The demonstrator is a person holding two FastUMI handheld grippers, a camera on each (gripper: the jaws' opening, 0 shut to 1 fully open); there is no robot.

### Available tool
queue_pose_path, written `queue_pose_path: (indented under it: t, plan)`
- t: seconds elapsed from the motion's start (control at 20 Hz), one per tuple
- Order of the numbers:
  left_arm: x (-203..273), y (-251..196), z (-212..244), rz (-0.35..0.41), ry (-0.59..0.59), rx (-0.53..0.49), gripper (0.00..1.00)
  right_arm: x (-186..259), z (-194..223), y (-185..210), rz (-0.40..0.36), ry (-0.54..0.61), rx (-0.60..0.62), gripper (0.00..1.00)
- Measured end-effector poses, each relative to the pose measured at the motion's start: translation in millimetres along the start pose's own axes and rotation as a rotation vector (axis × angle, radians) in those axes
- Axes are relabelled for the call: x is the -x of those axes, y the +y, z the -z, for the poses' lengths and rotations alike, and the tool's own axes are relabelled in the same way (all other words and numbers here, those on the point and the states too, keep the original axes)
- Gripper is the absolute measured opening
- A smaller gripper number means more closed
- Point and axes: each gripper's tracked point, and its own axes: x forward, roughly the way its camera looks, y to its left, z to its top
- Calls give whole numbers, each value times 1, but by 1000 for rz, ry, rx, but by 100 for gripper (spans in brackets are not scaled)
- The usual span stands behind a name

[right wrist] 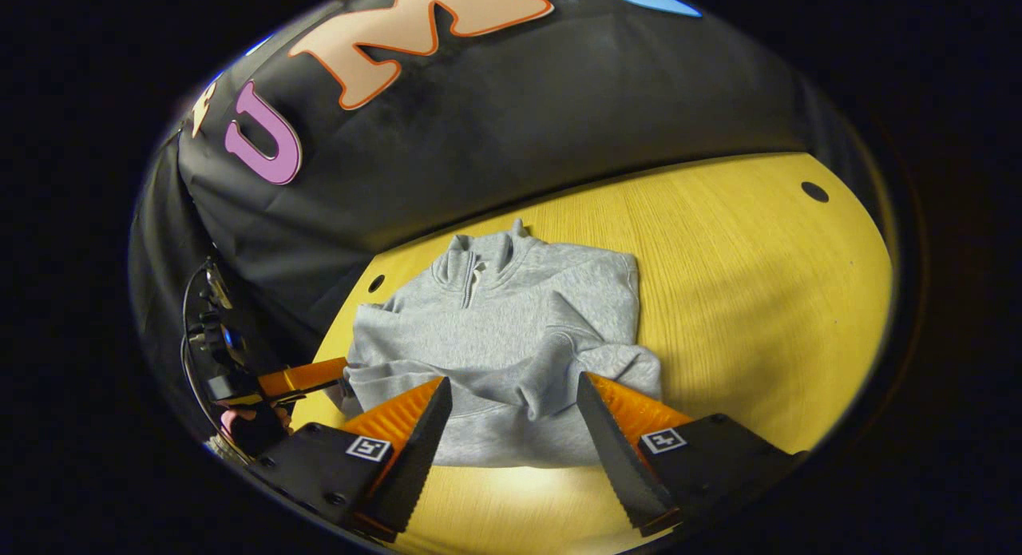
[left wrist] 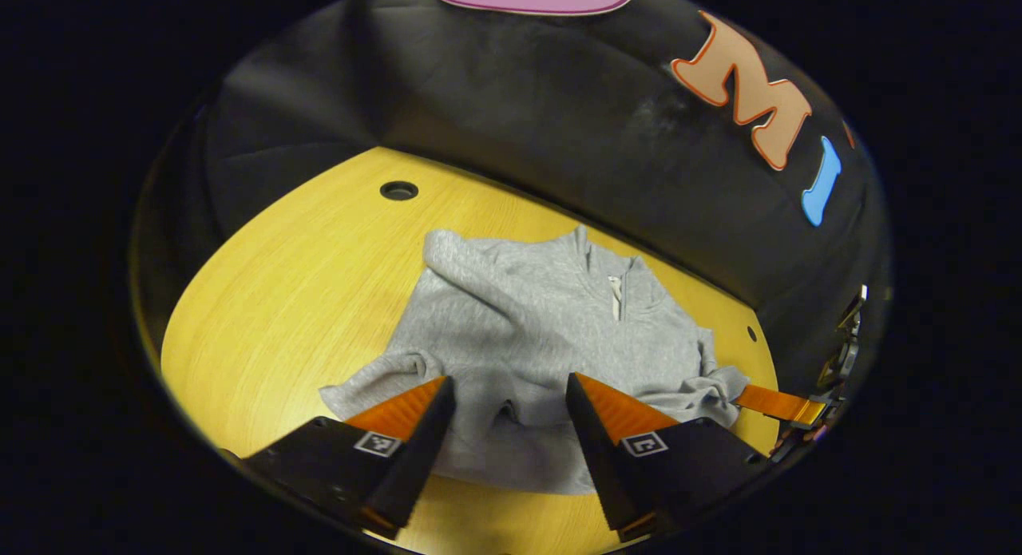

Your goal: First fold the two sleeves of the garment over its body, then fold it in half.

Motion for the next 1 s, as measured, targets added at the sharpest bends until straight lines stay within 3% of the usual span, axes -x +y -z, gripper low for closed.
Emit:
queue_pose_path:
  t: [0.05,0.1,0.25,0.3,0.45,0.65,1.0]
  plan:
    - [12,1,-9,2,-24,-38,94,8,-4,-1,15,-15,19,94]
    - [25,-1,-16,13,-41,-72,93,21,-8,-1,24,-30,37,98]
    - [64,-9,-25,47,-58,-156,93,52,-22,6,54,-95,86,94]
    - [76,-12,-26,55,-65,-173,93,65,-29,12,60,-130,99,98]
    - [113,-27,-26,103,-81,-210,93,104,-34,38,36,-193,121,94]
    - [157,-44,-15,146,-79,-241,93,159,-28,68,12,-245,136,98]
    - [207,-67,2,223,-112,-273,93,237,-3,93,46,-343,134,98]
